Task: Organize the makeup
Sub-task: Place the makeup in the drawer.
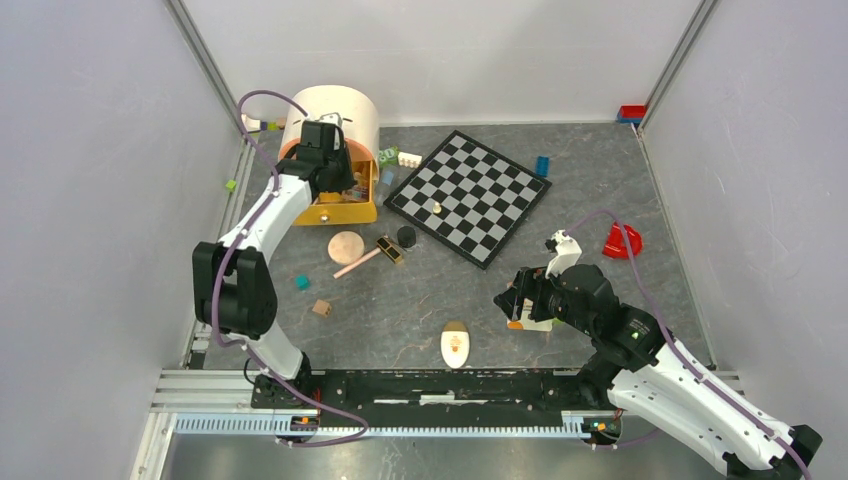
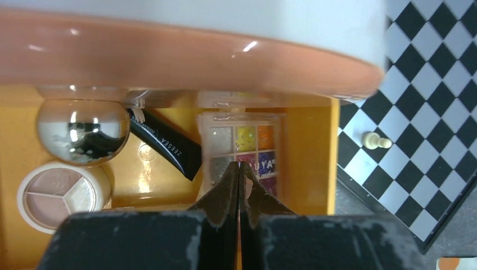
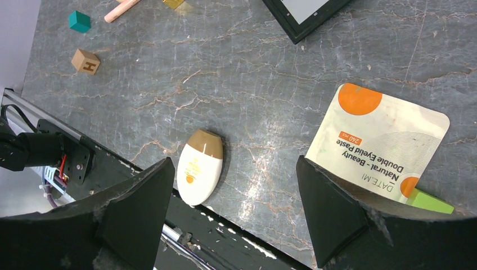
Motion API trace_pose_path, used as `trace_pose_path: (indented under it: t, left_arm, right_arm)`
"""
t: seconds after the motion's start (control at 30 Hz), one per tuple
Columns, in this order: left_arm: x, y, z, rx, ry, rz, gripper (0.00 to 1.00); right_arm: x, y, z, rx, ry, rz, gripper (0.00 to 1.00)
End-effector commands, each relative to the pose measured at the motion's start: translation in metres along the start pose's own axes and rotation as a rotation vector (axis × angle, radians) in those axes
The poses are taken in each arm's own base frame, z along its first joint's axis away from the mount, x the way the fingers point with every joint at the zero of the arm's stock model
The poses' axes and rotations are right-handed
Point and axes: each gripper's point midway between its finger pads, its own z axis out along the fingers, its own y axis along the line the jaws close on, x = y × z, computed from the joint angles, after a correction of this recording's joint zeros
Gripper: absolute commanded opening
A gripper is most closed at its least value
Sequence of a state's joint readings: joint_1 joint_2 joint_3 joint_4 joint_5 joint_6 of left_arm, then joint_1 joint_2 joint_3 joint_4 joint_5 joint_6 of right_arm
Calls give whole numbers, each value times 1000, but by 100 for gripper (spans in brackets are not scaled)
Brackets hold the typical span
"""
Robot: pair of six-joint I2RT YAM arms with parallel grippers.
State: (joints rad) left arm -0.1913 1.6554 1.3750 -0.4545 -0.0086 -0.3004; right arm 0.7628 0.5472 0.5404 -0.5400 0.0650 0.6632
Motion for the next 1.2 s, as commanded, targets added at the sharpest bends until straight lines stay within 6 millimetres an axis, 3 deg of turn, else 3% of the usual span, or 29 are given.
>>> trace_pose_path:
  t: [0.0, 0.23, 0.43, 0.6, 0.73, 0.87, 0.97, 1.17]
  left_arm:
    - [-3, 12, 7, -63, 12, 11, 2]
    - [4, 25, 12, -137, 41, 23, 2]
    - [-14, 18, -5, -108, -15, 19, 2]
    - [-52, -5, -44, -11, -134, 13, 4]
    - [-83, -14, -87, 23, -247, 4, 8]
    - [-91, -12, -129, 18, -319, -28, 12]
    - [-71, -7, -151, 21, -320, -66, 16]
    - [11, 18, -180, -8, -263, -209, 31]
  right_arm:
    - [-14, 4, -2, -3, -45, -10, 87]
    - [-14, 4, -2, -3, -46, -8, 86]
    - [-15, 4, -4, -5, -49, -10, 87]
    - [-15, 3, -3, 1, -48, -12, 87]
    - [-15, 0, -2, 20, -46, -22, 87]
    - [-14, -7, -1, 55, -40, -33, 87]
    - [-14, -10, -1, 73, -38, -42, 87]
    - [-13, -15, 3, 101, -26, -69, 87]
